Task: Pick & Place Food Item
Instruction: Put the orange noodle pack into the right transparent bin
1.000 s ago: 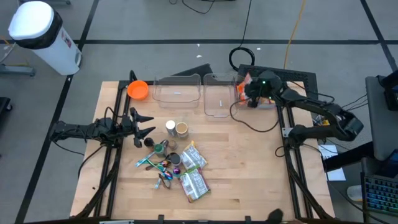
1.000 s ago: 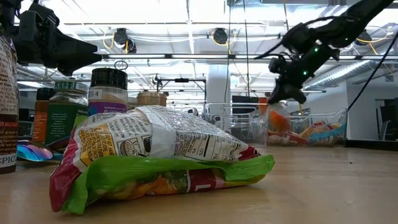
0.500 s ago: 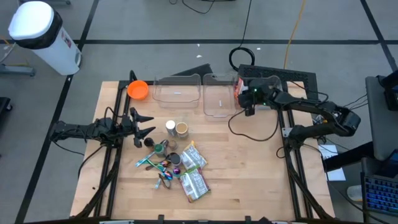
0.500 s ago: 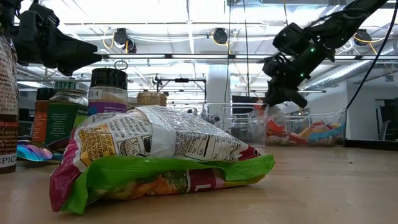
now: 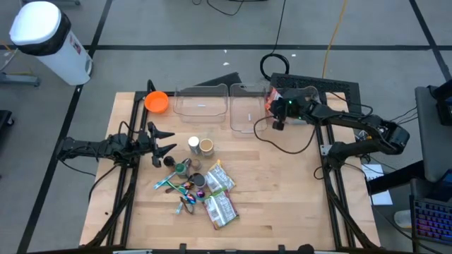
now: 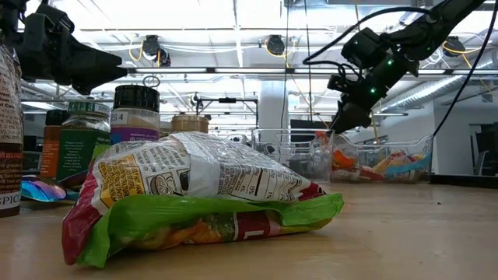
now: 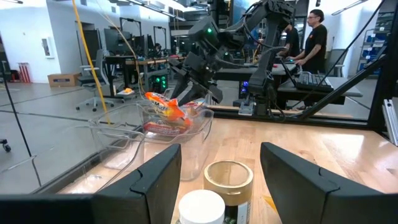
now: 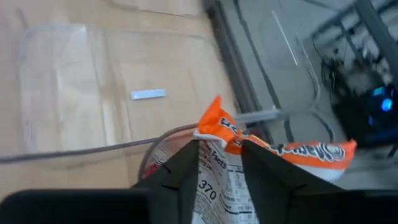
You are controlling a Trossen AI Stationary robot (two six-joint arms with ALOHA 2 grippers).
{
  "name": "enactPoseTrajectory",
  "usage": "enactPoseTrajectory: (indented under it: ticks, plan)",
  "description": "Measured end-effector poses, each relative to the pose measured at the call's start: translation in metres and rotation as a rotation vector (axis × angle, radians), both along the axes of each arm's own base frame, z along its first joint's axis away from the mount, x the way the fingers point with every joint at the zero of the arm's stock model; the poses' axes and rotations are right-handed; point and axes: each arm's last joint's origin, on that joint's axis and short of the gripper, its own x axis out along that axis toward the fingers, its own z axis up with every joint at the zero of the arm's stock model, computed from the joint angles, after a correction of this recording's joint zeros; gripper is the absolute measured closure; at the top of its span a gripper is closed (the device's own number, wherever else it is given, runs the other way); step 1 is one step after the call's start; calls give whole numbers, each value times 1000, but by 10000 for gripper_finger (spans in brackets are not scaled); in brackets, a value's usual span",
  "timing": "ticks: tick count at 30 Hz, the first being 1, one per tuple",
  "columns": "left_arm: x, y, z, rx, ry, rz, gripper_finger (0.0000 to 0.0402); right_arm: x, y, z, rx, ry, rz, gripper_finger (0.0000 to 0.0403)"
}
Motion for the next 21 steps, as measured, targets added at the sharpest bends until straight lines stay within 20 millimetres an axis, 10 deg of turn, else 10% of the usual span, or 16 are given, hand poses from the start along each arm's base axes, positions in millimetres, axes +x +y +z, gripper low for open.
enactPoseTrajectory:
  ticks: [21]
  plan:
    - [0, 0, 0, 0, 0, 0, 174, -15, -3, -10, 289, -77, -308, 183]
